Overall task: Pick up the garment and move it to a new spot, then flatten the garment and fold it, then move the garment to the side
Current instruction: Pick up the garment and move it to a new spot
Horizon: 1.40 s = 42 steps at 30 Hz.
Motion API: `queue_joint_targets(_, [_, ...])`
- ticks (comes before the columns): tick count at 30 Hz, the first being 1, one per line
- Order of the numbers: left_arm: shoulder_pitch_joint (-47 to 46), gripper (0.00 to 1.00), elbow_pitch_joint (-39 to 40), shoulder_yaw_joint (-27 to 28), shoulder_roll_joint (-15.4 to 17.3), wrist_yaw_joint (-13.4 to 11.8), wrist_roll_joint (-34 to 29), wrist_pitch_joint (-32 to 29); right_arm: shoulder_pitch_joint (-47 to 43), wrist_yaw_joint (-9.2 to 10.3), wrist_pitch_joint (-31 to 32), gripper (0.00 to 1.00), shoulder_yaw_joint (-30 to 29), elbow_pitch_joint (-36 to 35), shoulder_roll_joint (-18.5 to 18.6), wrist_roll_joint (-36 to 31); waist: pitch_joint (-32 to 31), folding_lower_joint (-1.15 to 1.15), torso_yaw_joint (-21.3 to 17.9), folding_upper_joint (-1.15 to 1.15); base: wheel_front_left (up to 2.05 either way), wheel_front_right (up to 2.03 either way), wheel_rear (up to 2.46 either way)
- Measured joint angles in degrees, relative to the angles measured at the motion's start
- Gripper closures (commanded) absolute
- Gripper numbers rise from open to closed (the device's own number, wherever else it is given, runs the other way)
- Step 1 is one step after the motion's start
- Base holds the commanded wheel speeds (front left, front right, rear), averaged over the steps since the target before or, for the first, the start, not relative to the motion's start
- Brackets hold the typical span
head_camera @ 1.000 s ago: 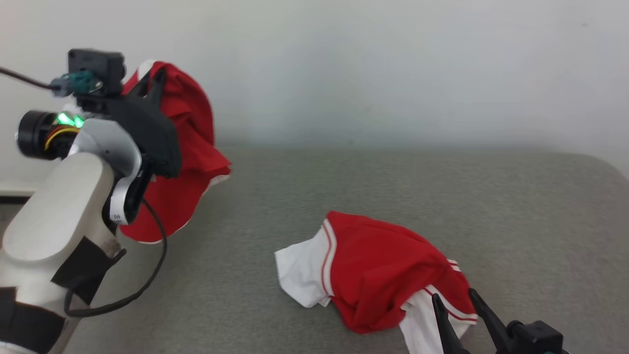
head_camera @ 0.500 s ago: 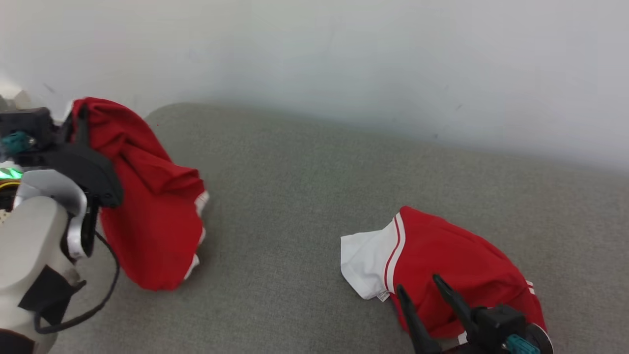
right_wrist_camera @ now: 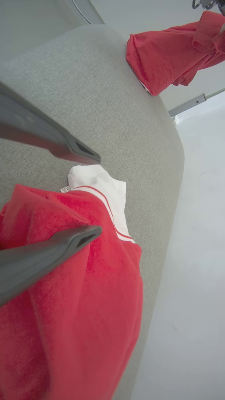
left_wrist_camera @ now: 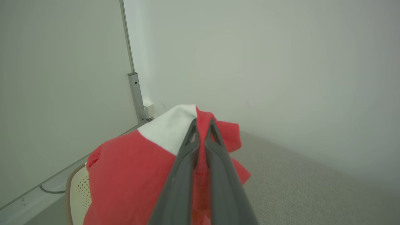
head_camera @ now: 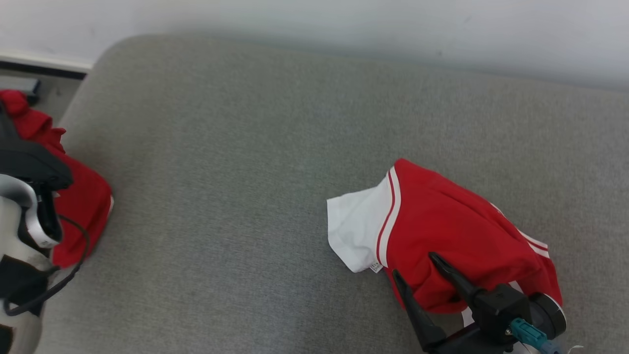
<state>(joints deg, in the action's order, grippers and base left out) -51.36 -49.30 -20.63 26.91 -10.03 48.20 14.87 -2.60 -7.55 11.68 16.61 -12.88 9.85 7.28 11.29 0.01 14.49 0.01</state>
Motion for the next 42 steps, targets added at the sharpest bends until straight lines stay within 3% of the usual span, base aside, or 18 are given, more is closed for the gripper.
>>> queue_joint_targets(1, [0.23, 0.91, -0.15, 0.92, -0.9, -0.02, 0.03, 0.01, -0.16, 0.0, 0.26, 0.0, 0.01, -0.53, 0.09, 0.01, 1.06, 0.0, -0.38, 0.01, 0.0, 0.0, 0.0])
queue_joint_targets(2, [0.51, 0.25, -0.22, 1.6, -1.59, -0.07, 0.0, 0.02, -0.23, 0.0, 0.47, 0.0, 0.05, -0.93, 0.14, 0.01, 2.06, 0.0, -0.72, 0.01, 0.0, 0.0, 0.0])
queue_joint_targets(3, [0.78, 0.0, -0.3, 2.33, -2.26, -0.21, -0.25, 0.11, -0.23, 0.0, 0.48, 0.0, 0.15, -1.34, 0.15, 0.01, 3.03, 0.0, -1.05, 0.01, 0.0, 0.0, 0.0])
queue_joint_targets(8, [2.59, 0.0, -2.49, 3.05, -6.62, 1.03, -2.93, 0.16, 1.12, 0.0, 0.19, 0.0, 0.56, -1.03, -0.32, 0.22, 7.29, 0.01, -2.97, 0.02, 0.0, 0.0, 0.0])
queue_joint_targets(20, [3.96, 0.0, -2.03, 2.37, -7.66, 3.01, -7.31, 0.18, 1.59, 0.0, -4.16, 0.0, 0.01, 5.19, -3.45, 2.07, 2.44, -0.01, -5.22, 0.0, 0.0, 0.0, 0.0])
queue_joint_targets(27, [13.57, 0.0, 11.06, 2.4, -8.17, 7.4, -12.48, 0.18, -1.42, 0.0, -7.3, 0.0, -3.89, 9.24, -5.7, 2.23, -6.16, -0.03, -6.53, -0.02, 0.0, 0.0, 0.0])
queue_joint_targets(32, [22.38, 0.0, 18.02, 1.59, -11.43, 7.42, -13.74, 0.18, -4.4, 0.0, -8.56, 0.0, -7.7, 10.14, -6.39, 1.86, -11.15, -0.03, -7.73, -0.02, 0.0, 0.0, 0.0])
queue_joint_targets(36, [29.95, 0.0, 24.26, 2.32, -12.74, 5.81, -14.33, 0.18, -5.98, 0.0, -9.2, 0.0, -10.05, 10.03, -6.83, 1.59, -14.24, -0.03, -9.35, -0.02, 0.0, 0.0, 0.0])
queue_joint_targets(42, [44.03, 0.0, 39.82, 6.57, -17.51, 7.83, -14.63, 0.19, -8.57, 0.0, -11.76, 0.0, -13.58, 9.14, -6.9, 3.02, -17.31, -0.03, -12.77, -0.02, 0.0, 0.0, 0.0])
